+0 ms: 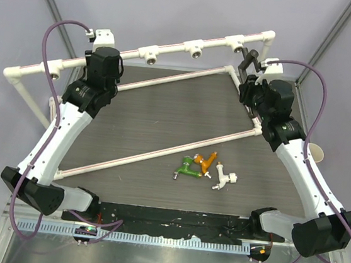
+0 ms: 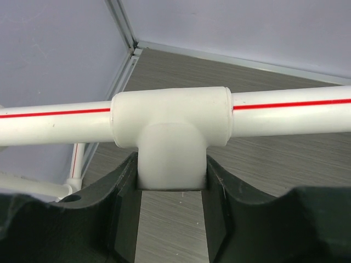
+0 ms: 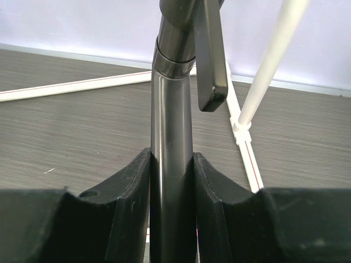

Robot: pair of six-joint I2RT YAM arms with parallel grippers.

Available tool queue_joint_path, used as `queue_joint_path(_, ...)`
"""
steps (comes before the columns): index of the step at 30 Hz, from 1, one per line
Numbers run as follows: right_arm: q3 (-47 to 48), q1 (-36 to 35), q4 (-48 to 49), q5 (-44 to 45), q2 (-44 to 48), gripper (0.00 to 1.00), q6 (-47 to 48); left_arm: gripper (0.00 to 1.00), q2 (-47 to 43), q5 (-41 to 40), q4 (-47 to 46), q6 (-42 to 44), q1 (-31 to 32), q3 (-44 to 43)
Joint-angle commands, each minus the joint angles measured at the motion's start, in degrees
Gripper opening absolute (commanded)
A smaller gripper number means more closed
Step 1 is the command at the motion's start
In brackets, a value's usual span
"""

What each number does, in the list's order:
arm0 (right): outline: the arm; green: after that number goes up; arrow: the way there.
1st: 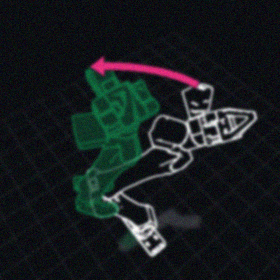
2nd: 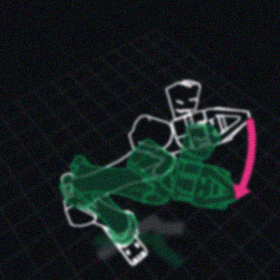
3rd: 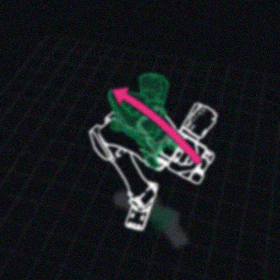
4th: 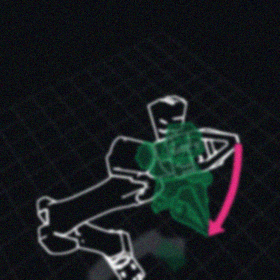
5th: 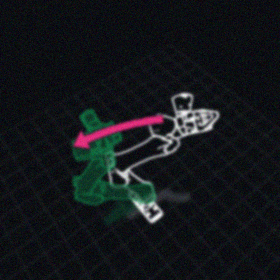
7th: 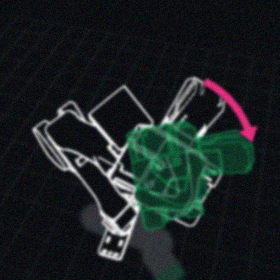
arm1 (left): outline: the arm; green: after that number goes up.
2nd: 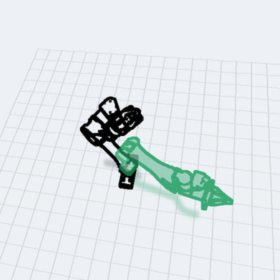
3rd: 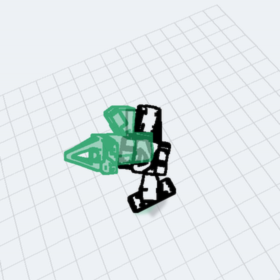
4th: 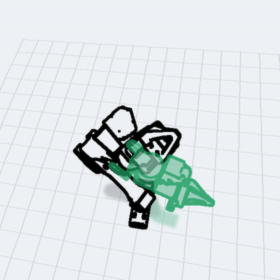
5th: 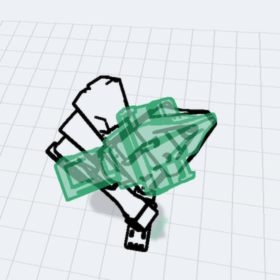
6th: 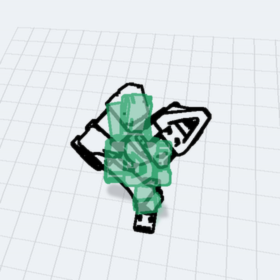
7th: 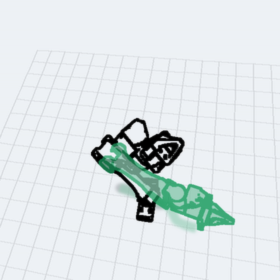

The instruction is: Install the water faucets

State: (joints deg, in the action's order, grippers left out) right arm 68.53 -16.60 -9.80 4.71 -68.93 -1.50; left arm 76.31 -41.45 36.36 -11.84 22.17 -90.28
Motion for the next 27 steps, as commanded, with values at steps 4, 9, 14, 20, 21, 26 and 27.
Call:
queue_joint_path(4, 4.0, 0.3, 6.3, -6.7, -0.1, 0.01, 0.5, 0.0, -2.3, 3.6, -0.9, -2.6, -1.6, 1.2)
queue_joint_path(9, 4.6, 0.3, 5.3, -7.8, -0.2, 0.01, -0.1, 0.0, -2.9, 4.6, -1.7, -2.3, -1.7, 2.0)
queue_joint_path(14, 4.7, 0.3, 4.9, -5.0, -0.2, 0.01, 0.4, 0.0, -3.2, 5.1, -1.9, -2.0, -1.7, 2.2)
queue_joint_path(20, 5.1, 0.7, 5.0, -2.0, -0.9, 0.01, 0.7, 0.0, -3.4, 5.0, -2.1, -1.7, -1.7, 2.3)
queue_joint_path(21, 5.2, 0.9, 5.0, -1.8, -0.9, 0.01, 0.7, 0.0, -3.5, 5.0, -2.1, -1.6, -1.8, 2.4)
queue_joint_path(26, 5.3, 1.3, 5.0, -2.2, -0.7, 0.01, 0.9, 0.0, -3.6, 5.2, -2.3, -1.5, -1.9, 2.6)
queue_joint_path(27, 5.3, 1.2, 4.9, -2.6, -0.7, 0.01, 1.0, 0.0, -3.7, 5.3, -2.3, -1.5, -2.0, 2.5)
